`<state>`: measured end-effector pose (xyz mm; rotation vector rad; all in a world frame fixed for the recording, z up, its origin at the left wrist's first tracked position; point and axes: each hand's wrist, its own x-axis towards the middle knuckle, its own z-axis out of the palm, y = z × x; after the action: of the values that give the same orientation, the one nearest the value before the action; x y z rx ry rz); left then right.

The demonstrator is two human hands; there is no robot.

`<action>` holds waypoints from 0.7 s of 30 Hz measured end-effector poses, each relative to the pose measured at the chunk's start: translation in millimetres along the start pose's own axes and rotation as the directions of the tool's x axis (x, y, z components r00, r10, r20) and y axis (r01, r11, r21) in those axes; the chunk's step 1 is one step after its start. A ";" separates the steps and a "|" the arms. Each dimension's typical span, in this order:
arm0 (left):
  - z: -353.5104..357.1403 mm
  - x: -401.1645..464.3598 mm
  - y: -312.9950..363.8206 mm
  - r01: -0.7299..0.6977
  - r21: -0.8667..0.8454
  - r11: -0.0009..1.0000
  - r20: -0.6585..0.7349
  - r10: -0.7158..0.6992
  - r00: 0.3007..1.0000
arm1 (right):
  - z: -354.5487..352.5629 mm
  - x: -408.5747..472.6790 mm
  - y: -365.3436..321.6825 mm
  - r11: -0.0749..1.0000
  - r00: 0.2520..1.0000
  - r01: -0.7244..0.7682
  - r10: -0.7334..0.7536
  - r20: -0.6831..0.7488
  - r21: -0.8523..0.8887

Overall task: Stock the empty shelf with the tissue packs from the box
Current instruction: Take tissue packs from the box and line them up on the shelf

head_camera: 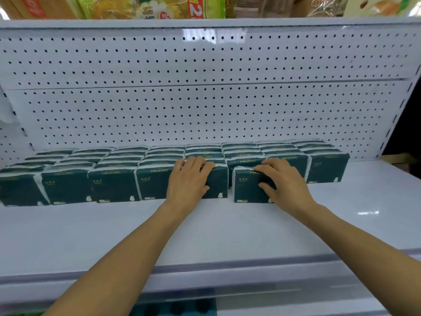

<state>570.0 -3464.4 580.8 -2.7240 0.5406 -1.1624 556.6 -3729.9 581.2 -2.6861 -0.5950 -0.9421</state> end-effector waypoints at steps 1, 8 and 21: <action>1.5 0.1 0.3 0.000 -0.004 1.000 -0.010 0.000 1.000 | 2.2 0.5 0.7 1.000 1.000 0.006 -0.006 -0.012 -0.005; 9.2 0.8 1.9 0.005 -0.060 0.998 -0.072 -0.009 0.997 | 14.2 5.6 4.6 0.987 0.997 0.068 -0.070 -0.010 -0.144; 17.9 -0.4 8.2 0.023 0.009 1.000 -0.063 -0.022 0.998 | 28.0 21.7 -1.4 0.961 0.990 0.098 -0.122 -0.076 -0.260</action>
<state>580.4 -3472.2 566.0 -2.6998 0.5121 -1.2571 586.7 -3712.6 573.7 -2.8367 -0.6492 -1.2434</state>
